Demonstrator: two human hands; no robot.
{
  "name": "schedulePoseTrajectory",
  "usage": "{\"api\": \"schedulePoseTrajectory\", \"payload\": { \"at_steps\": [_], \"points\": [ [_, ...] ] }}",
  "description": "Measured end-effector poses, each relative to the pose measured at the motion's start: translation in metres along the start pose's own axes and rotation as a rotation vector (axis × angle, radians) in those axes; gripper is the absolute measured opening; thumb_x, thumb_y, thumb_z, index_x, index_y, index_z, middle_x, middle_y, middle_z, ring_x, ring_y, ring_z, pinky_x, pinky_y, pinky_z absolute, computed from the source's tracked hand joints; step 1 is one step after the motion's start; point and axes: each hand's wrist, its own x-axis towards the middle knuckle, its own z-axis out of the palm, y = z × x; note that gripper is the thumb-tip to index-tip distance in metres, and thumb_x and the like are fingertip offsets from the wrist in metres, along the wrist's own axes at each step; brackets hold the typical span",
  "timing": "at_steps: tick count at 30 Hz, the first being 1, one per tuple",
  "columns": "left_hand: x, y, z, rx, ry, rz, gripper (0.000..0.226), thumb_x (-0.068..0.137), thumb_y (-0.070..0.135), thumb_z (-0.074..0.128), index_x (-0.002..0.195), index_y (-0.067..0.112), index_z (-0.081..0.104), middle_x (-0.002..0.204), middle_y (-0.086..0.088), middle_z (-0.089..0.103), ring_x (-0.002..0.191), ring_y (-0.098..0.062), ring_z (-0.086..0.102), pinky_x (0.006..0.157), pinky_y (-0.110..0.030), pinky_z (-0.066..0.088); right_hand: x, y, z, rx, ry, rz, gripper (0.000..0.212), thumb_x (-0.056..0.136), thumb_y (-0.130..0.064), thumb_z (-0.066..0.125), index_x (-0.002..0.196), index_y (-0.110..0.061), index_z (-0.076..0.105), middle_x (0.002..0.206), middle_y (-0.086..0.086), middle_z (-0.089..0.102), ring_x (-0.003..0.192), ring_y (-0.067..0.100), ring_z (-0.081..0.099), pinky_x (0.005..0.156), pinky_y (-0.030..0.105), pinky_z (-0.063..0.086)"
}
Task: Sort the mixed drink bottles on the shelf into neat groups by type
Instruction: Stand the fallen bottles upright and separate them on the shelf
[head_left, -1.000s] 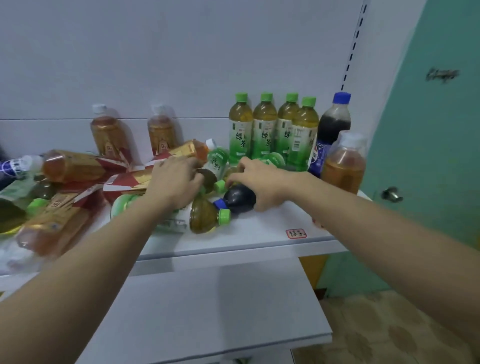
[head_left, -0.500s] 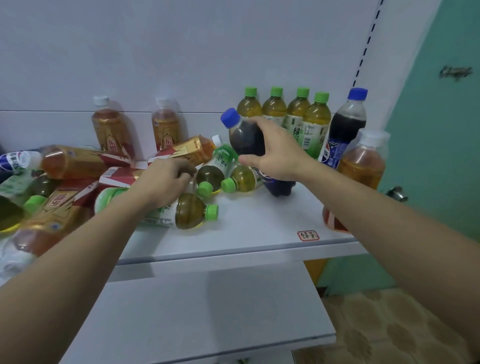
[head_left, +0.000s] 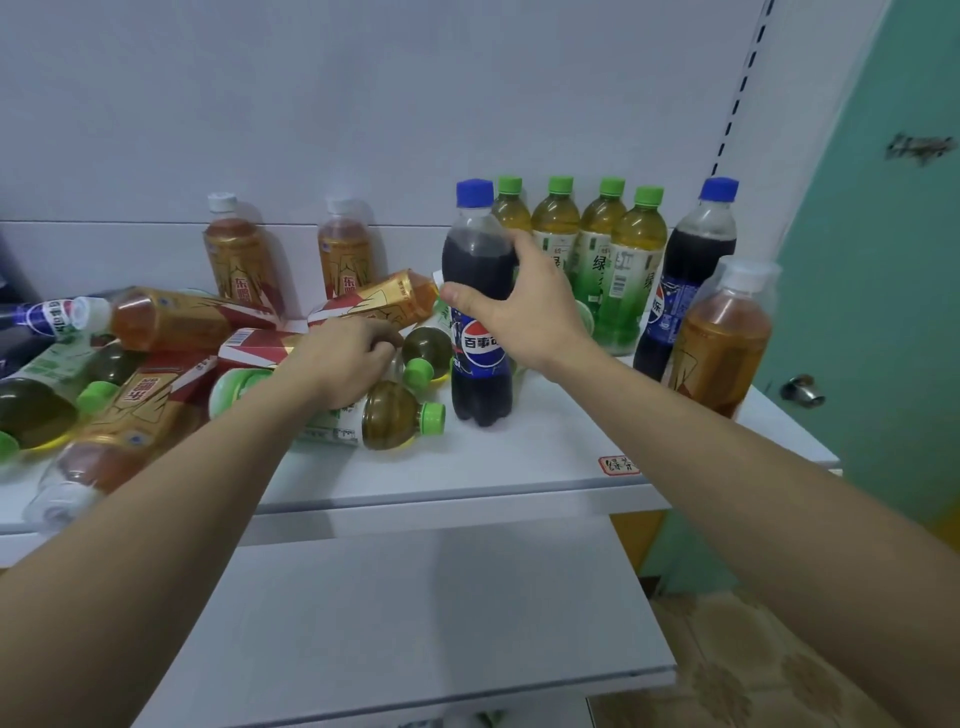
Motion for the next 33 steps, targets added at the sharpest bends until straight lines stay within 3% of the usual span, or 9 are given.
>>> {"api": "schedulePoseTrajectory", "payload": {
  "at_steps": [6, 10, 13, 15, 18, 20, 22, 25, 33],
  "points": [
    [-0.011, 0.004, -0.007, 0.053, -0.086, -0.006, 0.046, 0.098, 0.036, 0.032, 0.13, 0.03, 0.066, 0.136, -0.005, 0.063, 0.123, -0.028, 0.055, 0.102, -0.045, 0.041, -0.007, 0.002, -0.016, 0.093, -0.087, 0.082, 0.067, 0.078, -0.034, 0.087, 0.136, -0.024, 0.053, 0.126, -0.008, 0.065, 0.118, 0.018, 0.062, 0.099, 0.046, 0.055],
    [-0.016, 0.008, -0.01, 0.065, -0.131, 0.003, 0.06, 0.09, 0.043, 0.024, 0.134, 0.03, 0.063, 0.141, -0.002, 0.061, 0.129, -0.026, 0.052, 0.11, -0.051, 0.031, -0.011, 0.017, -0.036, 0.131, -0.222, 0.085, 0.083, 0.084, 0.001, 0.073, 0.153, -0.024, 0.034, 0.138, 0.003, 0.058, 0.122, 0.017, 0.06, 0.091, 0.031, 0.058],
    [-0.017, 0.007, -0.009, 0.072, -0.131, 0.003, 0.06, 0.091, 0.043, 0.023, 0.135, 0.03, 0.062, 0.144, -0.001, 0.059, 0.132, -0.026, 0.05, 0.112, -0.054, 0.029, -0.01, 0.033, -0.04, -0.136, -0.094, 0.062, 0.087, 0.079, 0.015, 0.063, 0.152, -0.023, 0.034, 0.146, 0.002, 0.049, 0.134, 0.018, 0.048, 0.106, 0.04, 0.051],
    [-0.016, 0.008, -0.009, 0.06, -0.136, 0.0, 0.061, 0.09, 0.044, 0.023, 0.135, 0.03, 0.062, 0.144, 0.0, 0.059, 0.132, -0.025, 0.049, 0.111, -0.054, 0.03, -0.006, 0.046, -0.034, -0.486, -0.138, 0.029, 0.091, 0.075, 0.011, 0.069, 0.153, -0.023, 0.035, 0.155, 0.001, 0.041, 0.143, 0.022, 0.038, 0.116, 0.05, 0.04],
    [-0.018, 0.009, -0.01, 0.047, -0.135, 0.001, 0.062, 0.09, 0.044, 0.023, 0.135, 0.029, 0.062, 0.145, 0.0, 0.058, 0.132, -0.023, 0.049, 0.111, -0.052, 0.032, 0.002, 0.064, -0.016, -0.848, -0.458, -0.017, 0.094, 0.08, -0.009, 0.077, 0.159, -0.026, 0.028, 0.168, 0.001, 0.019, 0.155, 0.032, 0.014, 0.12, 0.067, 0.02],
    [-0.019, 0.008, -0.009, 0.056, -0.13, 0.0, 0.062, 0.089, 0.044, 0.023, 0.136, 0.03, 0.062, 0.145, 0.001, 0.058, 0.134, -0.024, 0.048, 0.112, -0.052, 0.032, 0.008, 0.072, -0.009, -0.901, -0.506, -0.03, 0.085, 0.086, -0.026, 0.077, 0.158, -0.026, 0.031, 0.163, 0.003, 0.027, 0.151, 0.037, 0.021, 0.117, 0.064, 0.027],
    [-0.02, 0.008, -0.01, 0.062, -0.115, 0.005, 0.063, 0.089, 0.044, 0.023, 0.136, 0.03, 0.062, 0.145, 0.0, 0.058, 0.133, -0.024, 0.048, 0.112, -0.051, 0.034, 0.013, 0.076, -0.008, -0.947, -0.468, -0.064, 0.078, 0.086, -0.038, 0.077, 0.152, -0.025, 0.038, 0.15, 0.005, 0.041, 0.135, 0.036, 0.038, 0.105, 0.056, 0.043],
    [-0.021, 0.009, -0.01, 0.065, -0.099, 0.018, 0.063, 0.088, 0.044, 0.024, 0.134, 0.029, 0.064, 0.144, 0.0, 0.059, 0.132, -0.024, 0.049, 0.111, -0.05, 0.036, 0.019, 0.075, -0.009, -0.907, -0.368, -0.073, 0.074, 0.086, -0.03, 0.078, 0.148, -0.024, 0.038, 0.143, 0.006, 0.046, 0.125, 0.035, 0.045, 0.096, 0.053, 0.05],
    [-0.018, 0.009, -0.01, 0.06, -0.077, 0.036, 0.06, 0.089, 0.04, 0.026, 0.133, 0.027, 0.065, 0.14, 0.0, 0.062, 0.127, -0.023, 0.054, 0.106, -0.047, 0.041, 0.058, 0.054, -0.022, -0.207, 0.12, 0.258, 0.079, 0.092, -0.033, 0.073, 0.154, -0.023, 0.027, 0.141, 0.007, 0.055, 0.121, 0.029, 0.061, 0.101, 0.051, 0.053]
  ]
}}
